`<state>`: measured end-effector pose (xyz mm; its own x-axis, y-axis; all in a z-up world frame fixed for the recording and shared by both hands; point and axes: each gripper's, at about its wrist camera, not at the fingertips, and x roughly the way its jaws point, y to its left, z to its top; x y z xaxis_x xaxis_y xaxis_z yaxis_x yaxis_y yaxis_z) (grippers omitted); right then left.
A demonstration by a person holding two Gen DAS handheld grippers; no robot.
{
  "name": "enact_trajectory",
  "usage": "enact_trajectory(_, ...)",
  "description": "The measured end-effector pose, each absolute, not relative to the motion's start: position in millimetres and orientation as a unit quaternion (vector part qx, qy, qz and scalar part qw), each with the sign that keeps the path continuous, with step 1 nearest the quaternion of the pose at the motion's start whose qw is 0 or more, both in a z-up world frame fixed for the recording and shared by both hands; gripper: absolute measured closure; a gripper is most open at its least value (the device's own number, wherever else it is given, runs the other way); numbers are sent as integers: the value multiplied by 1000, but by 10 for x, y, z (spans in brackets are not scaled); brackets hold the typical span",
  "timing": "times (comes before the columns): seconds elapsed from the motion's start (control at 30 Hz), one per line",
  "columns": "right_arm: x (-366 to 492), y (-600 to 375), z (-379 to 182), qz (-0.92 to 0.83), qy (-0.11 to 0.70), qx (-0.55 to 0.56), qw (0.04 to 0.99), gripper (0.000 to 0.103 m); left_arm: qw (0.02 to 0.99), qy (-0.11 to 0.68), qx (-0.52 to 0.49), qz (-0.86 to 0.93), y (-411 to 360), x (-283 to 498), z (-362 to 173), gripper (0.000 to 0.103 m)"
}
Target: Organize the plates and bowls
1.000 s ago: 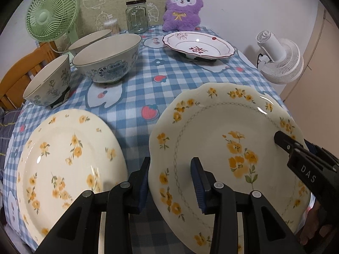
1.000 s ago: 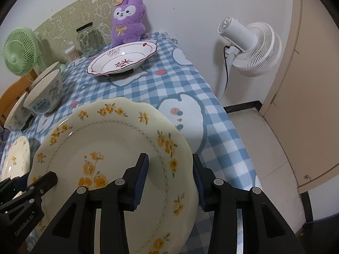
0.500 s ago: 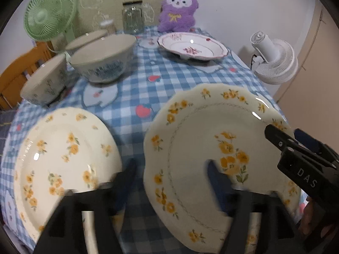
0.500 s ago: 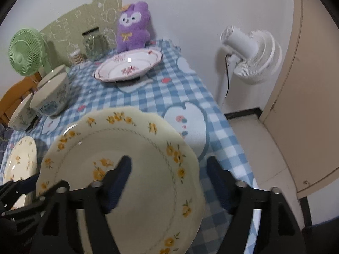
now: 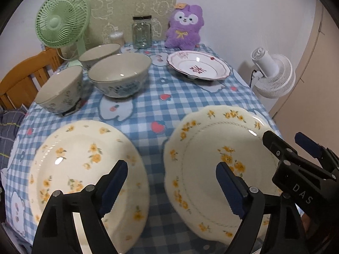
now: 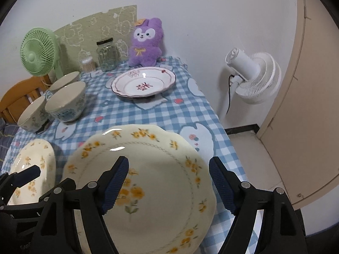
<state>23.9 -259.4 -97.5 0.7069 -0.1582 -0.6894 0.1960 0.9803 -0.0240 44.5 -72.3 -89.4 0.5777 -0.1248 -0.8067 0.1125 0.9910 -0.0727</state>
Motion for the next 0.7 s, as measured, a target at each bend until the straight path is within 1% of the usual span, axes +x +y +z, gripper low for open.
enact_trajectory(0.23,153,-2320,-823,-93,357,16,929,22,901,430,15,-56,-515,355,-700,16)
enact_trajectory(0.37,140,-2187,-756,-85,356,13,931,22,908,416,16,-47,-353,296,-611,11)
enact_trajectory(0.7,31,-1819,-578,-72,340,8,938,22,918,394,17,-44,8,186,-439,10)
